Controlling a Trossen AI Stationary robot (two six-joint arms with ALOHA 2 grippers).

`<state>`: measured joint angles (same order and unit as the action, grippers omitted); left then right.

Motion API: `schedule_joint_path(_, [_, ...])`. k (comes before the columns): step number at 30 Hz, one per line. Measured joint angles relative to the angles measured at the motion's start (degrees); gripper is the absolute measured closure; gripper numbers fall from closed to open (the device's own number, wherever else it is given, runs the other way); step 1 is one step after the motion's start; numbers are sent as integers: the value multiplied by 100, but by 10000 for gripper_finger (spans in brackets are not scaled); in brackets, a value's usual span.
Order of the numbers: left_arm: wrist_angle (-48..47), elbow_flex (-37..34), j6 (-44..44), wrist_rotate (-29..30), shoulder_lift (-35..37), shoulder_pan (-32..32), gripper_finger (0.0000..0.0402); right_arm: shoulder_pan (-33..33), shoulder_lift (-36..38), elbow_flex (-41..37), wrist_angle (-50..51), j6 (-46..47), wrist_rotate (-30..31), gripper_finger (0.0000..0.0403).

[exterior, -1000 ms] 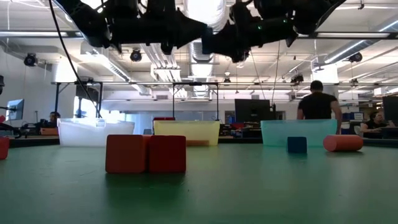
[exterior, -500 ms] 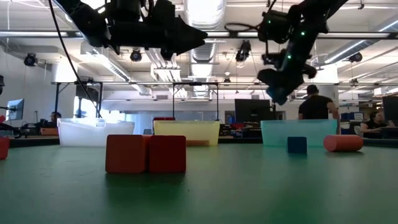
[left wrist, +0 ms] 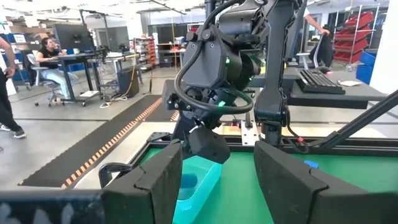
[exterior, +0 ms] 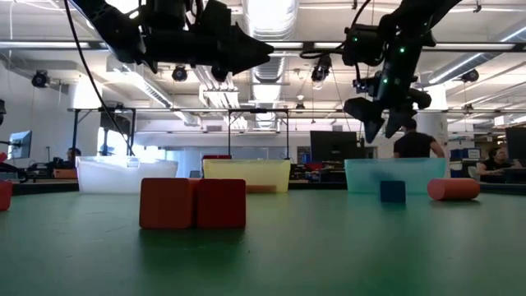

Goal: Sort & place blocks by color
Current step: Put the orange block into the transparent bin

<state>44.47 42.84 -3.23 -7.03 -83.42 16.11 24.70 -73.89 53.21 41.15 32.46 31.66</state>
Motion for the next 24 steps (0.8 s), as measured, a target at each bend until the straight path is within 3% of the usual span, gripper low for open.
schedule_joint_path(5, [-10,-12,277,2,0,-6,220,-1,0,0,-9,14,-2,128])
schedule_joint_path(12, [-698,-12,809,0,0,-15,220,-3,0,-2,-34,8,-2,146])
schedule_joint_path(17, [-1725,-8,1477,0,5,-167,222,-5,0,-2,-113,-3,-2,162])
schedule_joint_path(24, [-4112,215,1485,-3,193,-665,222,-5,0,-4,-239,-9,-2,166])
